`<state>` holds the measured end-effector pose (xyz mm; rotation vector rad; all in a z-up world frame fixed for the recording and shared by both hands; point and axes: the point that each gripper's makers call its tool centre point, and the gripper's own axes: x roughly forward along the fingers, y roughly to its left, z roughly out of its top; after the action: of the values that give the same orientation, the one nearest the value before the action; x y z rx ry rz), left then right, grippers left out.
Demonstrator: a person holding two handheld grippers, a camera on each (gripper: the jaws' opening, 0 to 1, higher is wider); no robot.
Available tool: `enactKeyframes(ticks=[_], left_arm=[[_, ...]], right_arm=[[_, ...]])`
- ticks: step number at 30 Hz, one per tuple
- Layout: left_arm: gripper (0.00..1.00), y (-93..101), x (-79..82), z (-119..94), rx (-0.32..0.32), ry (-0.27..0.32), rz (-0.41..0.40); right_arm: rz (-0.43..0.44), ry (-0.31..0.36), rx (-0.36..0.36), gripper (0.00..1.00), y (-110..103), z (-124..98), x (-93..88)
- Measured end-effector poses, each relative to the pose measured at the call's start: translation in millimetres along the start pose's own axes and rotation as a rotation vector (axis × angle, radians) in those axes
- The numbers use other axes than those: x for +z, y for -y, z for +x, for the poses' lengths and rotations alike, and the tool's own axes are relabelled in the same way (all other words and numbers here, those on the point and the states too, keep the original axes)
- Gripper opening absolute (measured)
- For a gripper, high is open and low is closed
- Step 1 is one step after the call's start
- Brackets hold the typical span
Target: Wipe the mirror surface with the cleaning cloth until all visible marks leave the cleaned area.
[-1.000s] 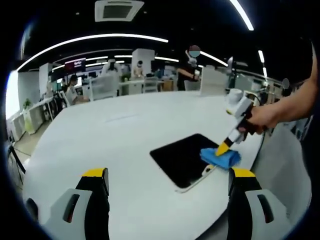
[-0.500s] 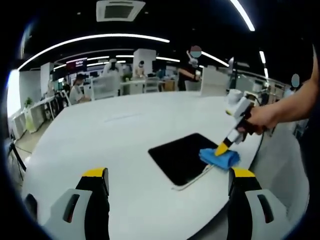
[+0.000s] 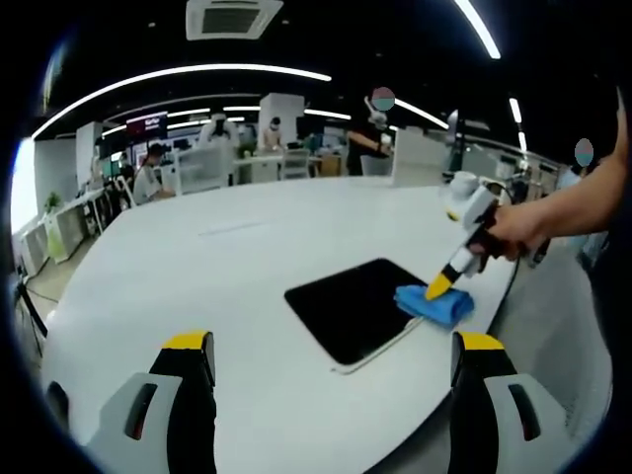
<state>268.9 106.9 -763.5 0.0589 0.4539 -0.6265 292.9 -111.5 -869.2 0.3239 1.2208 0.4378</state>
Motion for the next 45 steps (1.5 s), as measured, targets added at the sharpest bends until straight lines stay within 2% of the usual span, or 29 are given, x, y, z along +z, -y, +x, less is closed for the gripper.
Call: enactKeyframes(ticks=[12, 22, 35, 45], left_arm=[[1.0, -5.0, 0.0, 3, -0.005, -0.001, 0.005], [1.0, -6.9, -7.2, -1, -0.006, -0.011, -0.004], [1.0, -4.4, -10.5, 0, -0.007, -0.023, -0.003], [1.0, 2.4, -1.5, 2, -0.002, -0.005, -0.012]], right_arm=[[0.034, 0.016, -0.032, 0.0, 24, -12, -0.1], [0.035, 0.01, -0.048, 0.0, 25, -10, 3.1], [0.001, 0.025, -0.085, 0.0, 26, -4, 27.6], [-0.028, 0.021, -0.099, 0.0, 31, 4, 52.2]])
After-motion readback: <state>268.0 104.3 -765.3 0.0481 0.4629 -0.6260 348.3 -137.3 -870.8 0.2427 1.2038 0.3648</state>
